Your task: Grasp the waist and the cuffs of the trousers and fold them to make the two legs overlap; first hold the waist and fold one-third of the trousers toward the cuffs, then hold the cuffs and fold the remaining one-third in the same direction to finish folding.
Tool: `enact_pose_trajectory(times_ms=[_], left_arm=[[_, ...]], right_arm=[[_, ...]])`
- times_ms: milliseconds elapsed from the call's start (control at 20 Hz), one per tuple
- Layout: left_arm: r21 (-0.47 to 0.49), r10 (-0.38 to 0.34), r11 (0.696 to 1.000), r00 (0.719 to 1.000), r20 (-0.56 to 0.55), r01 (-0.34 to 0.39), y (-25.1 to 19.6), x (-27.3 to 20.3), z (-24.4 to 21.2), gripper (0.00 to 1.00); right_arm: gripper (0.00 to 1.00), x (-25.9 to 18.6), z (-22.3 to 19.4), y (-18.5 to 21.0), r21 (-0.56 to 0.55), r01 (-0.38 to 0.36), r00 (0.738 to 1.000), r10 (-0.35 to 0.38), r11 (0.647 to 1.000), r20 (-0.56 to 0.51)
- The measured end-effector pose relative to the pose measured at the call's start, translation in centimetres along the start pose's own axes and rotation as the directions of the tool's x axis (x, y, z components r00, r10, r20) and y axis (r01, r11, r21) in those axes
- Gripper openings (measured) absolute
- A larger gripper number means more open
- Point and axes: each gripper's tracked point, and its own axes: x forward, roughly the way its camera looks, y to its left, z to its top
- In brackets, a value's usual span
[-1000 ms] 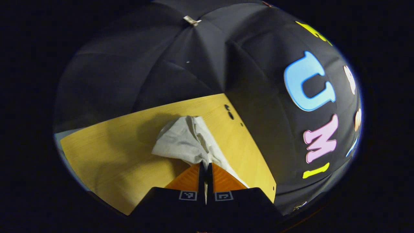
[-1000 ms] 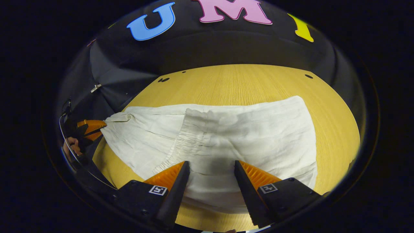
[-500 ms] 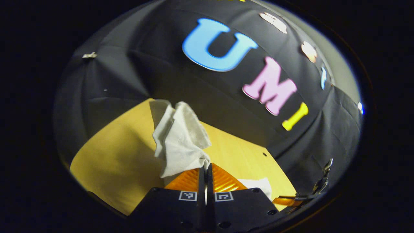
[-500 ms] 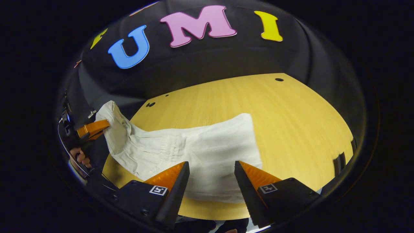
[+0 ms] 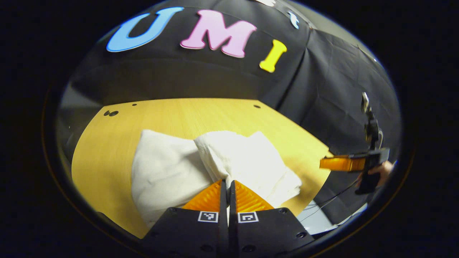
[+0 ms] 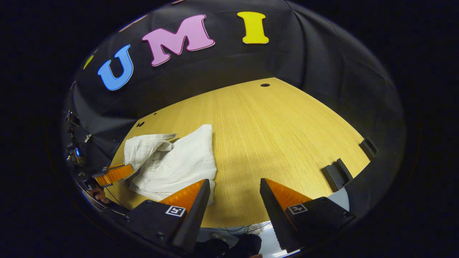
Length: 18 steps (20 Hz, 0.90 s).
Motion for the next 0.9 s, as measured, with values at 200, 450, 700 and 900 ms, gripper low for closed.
enact_pose_trajectory(times_ms=[200, 450, 700, 900], left_arm=[[0.26, 0.1, 0.963, 0.991, -0.09, -0.074, 1.3, 2.5, -3.6, 0.06], [0.41, 0.153, 0.908, 0.979, -0.132, -0.086, 2.0, 2.6, -4.3, 0.06], [0.637, 0.237, 0.767, 0.957, -0.164, -0.08, 2.0, 2.9, -4.8, 0.06], [0.741, 0.24, 0.661, 0.969, -0.063, -0.116, 1.2, 0.5, -3.3, 0.43]], right_arm=[[0.87, 0.6, -0.5, -0.5, -0.039, -0.031, 0.999, 0.03, 0.999, -0.031], [0.87, 1.6, 0.0, 0.3, -0.03, -0.074, 0.997, 0.073, 0.997, -0.041], [0.87, 1.6, 0.2, 1.3, -0.046, -0.084, 0.995, 0.081, 0.995, -0.053], [0.87, 0.2, 1.0, 2.8, -0.032, -0.108, 0.993, 0.106, 0.994, -0.052]])
